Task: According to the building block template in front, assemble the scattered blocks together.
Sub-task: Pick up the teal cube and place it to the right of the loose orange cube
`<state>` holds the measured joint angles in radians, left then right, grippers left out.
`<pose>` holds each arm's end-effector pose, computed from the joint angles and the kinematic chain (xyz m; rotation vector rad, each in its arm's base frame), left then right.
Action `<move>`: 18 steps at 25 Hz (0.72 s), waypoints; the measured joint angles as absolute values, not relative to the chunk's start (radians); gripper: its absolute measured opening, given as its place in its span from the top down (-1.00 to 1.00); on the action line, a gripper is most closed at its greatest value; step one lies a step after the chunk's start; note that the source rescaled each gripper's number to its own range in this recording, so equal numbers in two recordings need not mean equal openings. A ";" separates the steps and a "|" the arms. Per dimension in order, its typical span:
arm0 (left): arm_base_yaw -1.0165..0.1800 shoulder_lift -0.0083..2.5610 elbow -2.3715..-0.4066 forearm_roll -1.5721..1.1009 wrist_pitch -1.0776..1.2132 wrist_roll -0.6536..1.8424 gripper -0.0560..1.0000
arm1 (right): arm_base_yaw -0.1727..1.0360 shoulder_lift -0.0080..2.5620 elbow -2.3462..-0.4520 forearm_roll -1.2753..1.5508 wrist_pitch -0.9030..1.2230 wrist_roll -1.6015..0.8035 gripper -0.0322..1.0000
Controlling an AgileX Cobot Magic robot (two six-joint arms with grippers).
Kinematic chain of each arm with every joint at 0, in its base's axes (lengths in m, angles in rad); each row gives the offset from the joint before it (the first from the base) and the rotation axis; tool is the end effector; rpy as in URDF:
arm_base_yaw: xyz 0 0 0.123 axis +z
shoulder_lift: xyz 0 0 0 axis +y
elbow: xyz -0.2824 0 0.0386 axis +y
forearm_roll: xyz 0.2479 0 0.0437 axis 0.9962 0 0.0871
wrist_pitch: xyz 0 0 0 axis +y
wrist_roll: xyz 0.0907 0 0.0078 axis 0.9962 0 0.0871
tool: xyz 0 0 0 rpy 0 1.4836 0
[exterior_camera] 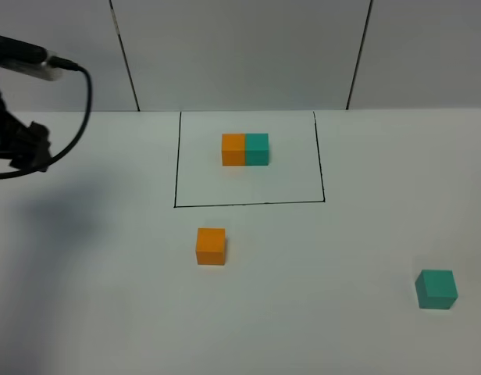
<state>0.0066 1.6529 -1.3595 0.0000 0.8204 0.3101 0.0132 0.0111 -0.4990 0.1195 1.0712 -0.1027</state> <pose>0.3586 0.0024 0.2935 0.3933 2.5720 0.1145 -0.0039 0.0095 0.2766 -0.1248 2.0583 0.0884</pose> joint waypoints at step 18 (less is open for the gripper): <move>0.045 0.788 -0.854 0.015 0.790 0.103 -0.80 | 0.013 0.011 -0.499 0.120 1.071 -0.103 -0.46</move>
